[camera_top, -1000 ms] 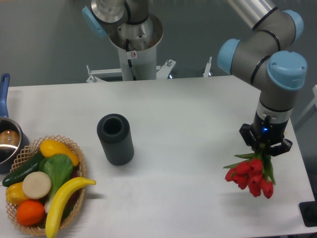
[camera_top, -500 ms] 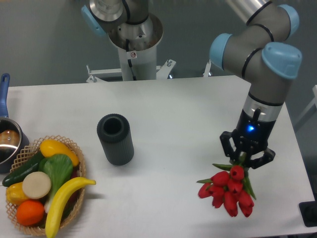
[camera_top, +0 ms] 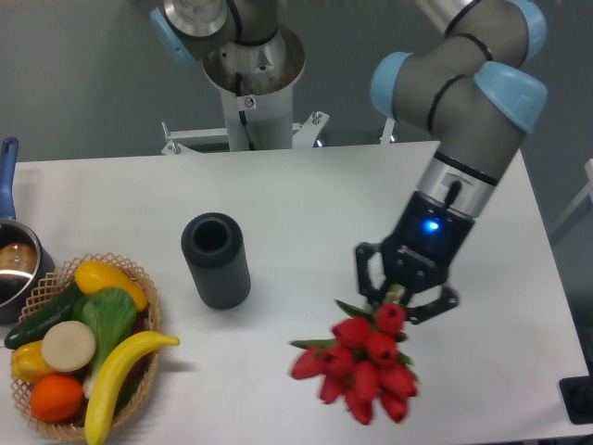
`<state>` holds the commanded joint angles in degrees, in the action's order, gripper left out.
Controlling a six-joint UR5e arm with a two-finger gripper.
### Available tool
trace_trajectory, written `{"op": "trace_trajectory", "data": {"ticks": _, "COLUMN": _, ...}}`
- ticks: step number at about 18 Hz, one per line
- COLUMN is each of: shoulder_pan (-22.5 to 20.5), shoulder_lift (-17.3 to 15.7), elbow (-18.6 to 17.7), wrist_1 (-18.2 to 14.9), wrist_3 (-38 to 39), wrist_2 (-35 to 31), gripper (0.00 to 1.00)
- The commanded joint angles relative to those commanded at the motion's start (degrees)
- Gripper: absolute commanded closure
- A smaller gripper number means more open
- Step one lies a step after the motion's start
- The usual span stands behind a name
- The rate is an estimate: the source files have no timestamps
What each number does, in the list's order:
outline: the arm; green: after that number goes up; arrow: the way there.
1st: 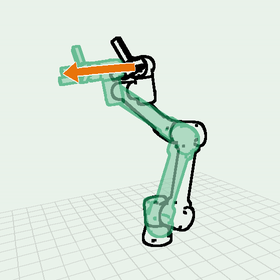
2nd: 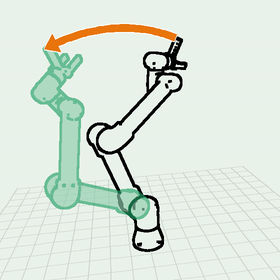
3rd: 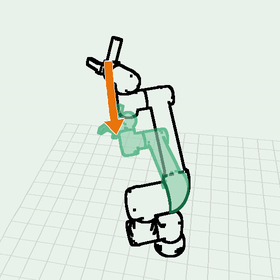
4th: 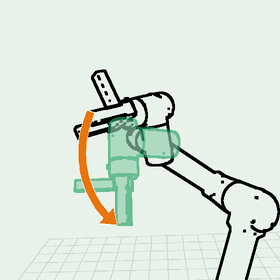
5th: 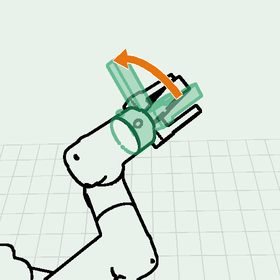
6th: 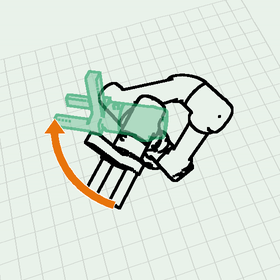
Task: Insert the flowers into the vase
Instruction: 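Carry the tulips over the grey vase and lower stems into it, then push the tulip stems down into the vase opening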
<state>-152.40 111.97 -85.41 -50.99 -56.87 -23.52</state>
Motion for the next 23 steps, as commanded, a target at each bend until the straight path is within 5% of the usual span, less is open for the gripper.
{"op": "trace_trajectory", "data": {"ticks": 3, "shoulder_pan": -1.76, "shoulder_lift": -1.41, "elbow": -2.65, "wrist_1": 1.24, "wrist_3": -0.09, "wrist_2": 9.08, "gripper": 1.00}}
{"op": "trace_trajectory", "data": {"ticks": 6, "shoulder_pan": -1.24, "shoulder_lift": -3.15, "elbow": -3.09, "wrist_1": 1.24, "wrist_3": 0.17, "wrist_2": 11.38, "gripper": 1.00}}
{"op": "trace_trajectory", "data": {"ticks": 12, "shoulder_pan": -0.80, "shoulder_lift": -9.84, "elbow": -9.50, "wrist_1": 1.24, "wrist_3": 0.97, "wrist_2": 17.27, "gripper": 1.00}}
{"op": "trace_trajectory", "data": {"ticks": 23, "shoulder_pan": 3.51, "shoulder_lift": -13.89, "elbow": -16.18, "wrist_1": 1.24, "wrist_3": 0.79, "wrist_2": 18.33, "gripper": 1.00}}
